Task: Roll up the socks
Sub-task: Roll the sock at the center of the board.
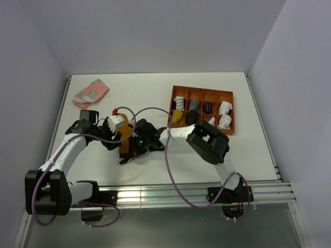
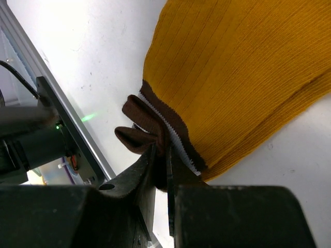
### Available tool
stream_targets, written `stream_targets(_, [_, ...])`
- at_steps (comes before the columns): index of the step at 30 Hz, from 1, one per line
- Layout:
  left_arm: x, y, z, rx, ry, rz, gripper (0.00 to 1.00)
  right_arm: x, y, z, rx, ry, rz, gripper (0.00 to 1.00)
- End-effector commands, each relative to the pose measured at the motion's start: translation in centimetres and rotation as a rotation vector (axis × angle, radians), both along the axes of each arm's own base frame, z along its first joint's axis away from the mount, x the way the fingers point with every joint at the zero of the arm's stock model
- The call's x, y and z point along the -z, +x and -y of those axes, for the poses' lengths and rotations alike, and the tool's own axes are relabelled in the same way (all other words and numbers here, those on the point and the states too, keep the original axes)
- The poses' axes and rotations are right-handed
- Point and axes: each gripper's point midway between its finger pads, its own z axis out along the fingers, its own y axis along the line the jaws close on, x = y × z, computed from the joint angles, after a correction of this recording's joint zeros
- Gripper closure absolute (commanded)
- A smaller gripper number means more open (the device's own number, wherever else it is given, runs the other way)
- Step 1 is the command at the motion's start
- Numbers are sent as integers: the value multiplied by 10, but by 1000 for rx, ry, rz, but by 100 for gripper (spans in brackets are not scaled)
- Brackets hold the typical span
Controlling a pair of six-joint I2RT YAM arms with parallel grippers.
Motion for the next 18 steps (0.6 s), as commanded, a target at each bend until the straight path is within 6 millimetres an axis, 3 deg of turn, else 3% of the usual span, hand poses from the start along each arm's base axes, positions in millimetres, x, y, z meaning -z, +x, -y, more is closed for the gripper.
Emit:
stream_targets(1, [0, -18, 4, 115, 5, 43, 27, 31, -9, 20, 11, -117, -80, 100])
stream_targets(14, [33, -51, 14, 232, 77, 45, 22, 30, -8, 26, 35, -99, -150, 100])
stream_targets(18, [37, -47, 20, 227, 68, 56, 20, 30, -9, 25, 29, -101, -158, 100])
